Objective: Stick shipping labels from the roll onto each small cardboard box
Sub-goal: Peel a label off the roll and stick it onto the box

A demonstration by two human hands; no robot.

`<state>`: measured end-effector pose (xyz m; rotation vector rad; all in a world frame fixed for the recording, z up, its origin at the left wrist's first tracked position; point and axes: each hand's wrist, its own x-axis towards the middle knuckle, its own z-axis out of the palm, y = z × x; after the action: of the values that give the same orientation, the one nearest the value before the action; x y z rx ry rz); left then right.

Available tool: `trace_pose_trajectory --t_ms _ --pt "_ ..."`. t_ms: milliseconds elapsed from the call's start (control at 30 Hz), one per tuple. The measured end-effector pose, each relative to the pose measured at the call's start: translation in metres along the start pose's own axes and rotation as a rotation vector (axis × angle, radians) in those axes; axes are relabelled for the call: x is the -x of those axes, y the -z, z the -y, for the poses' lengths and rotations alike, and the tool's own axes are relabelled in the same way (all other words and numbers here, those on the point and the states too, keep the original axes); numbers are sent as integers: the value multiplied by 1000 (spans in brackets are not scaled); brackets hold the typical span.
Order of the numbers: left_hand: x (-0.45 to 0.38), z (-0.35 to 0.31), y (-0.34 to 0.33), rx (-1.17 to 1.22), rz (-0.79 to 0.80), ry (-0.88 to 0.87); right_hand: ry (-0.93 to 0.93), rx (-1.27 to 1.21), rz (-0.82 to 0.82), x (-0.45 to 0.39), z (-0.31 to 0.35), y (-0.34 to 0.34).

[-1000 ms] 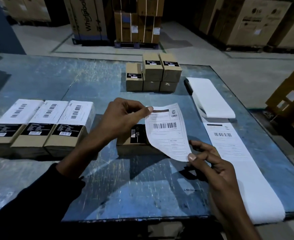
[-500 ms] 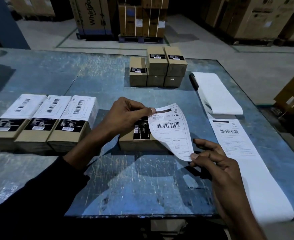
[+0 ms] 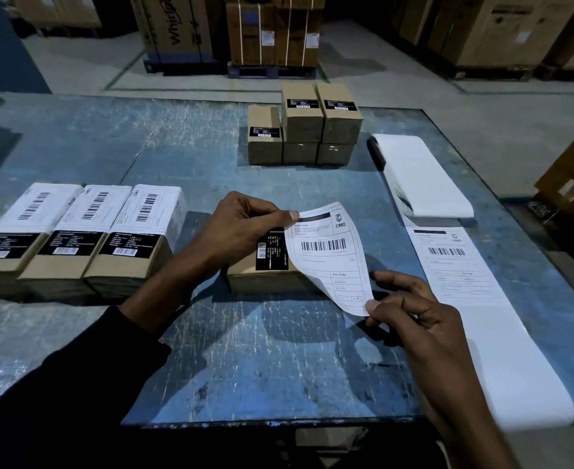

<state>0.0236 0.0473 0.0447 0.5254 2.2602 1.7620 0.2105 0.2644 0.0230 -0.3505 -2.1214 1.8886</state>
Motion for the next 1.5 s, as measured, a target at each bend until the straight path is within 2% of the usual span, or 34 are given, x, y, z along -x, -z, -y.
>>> trace_pose_trajectory --t_ms 1500 --pt "-4 8 1 -49 24 -26 21 39 27 -1 4 -2"
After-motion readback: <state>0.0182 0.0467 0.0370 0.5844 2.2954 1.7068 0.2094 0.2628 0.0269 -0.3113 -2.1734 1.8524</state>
